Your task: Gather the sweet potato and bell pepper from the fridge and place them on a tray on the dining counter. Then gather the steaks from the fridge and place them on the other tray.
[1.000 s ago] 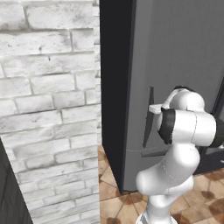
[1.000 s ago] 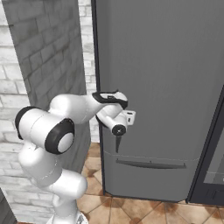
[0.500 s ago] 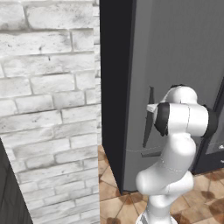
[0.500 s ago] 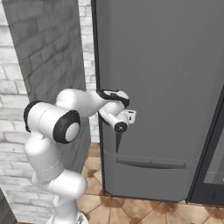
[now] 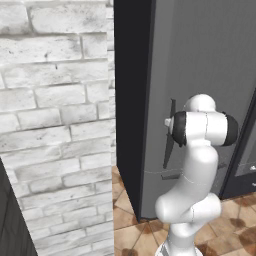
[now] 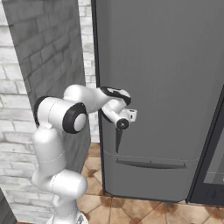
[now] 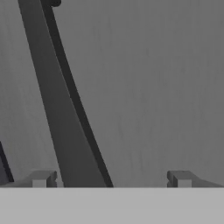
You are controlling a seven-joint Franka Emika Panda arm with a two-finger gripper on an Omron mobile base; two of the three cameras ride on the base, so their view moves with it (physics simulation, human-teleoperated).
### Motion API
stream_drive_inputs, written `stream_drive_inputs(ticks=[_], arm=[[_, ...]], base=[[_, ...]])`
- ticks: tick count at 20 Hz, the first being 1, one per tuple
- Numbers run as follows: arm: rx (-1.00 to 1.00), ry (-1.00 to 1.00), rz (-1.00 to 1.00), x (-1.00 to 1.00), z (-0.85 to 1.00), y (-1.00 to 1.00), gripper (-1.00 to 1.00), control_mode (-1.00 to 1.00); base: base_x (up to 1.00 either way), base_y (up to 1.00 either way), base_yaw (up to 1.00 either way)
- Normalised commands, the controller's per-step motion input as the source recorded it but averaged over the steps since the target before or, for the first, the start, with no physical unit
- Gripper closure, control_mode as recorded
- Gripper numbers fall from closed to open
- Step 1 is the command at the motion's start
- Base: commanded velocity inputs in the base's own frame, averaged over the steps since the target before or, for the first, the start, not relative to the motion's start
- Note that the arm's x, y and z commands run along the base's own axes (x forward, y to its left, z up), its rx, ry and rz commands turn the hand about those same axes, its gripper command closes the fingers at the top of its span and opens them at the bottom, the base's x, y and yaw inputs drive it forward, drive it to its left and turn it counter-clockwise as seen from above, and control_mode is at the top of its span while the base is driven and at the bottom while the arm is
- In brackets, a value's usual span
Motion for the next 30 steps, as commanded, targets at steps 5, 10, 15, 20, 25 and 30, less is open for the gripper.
stream_drive_inputs(ticks=[5, 10, 15, 20, 25, 30], arm=[[0.00, 0.03, 0.00, 0.43, -0.27, 0.00, -1.00, -1.00], [-0.03, 0.08, 0.00, 0.48, -0.39, 0.00, -1.00, -1.00], [-0.02, 0.08, 0.00, 0.50, -0.38, 0.00, -1.00, -1.00], [-0.01, 0.06, 0.00, 0.61, -0.46, 0.00, -1.00, -1.00], [0.00, 0.07, 0.00, 0.60, -0.48, 0.00, 1.00, -1.00], [0.00, 0.04, 0.00, 0.45, -0.29, 0.00, 1.00, -1.00]], base=[[0.00, 0.00, 0.00], [0.00, 0.00, 0.00], [0.00, 0.00, 0.00], [0.00, 0.00, 0.00], [0.00, 0.00, 0.00], [0.00, 0.00, 0.00]])
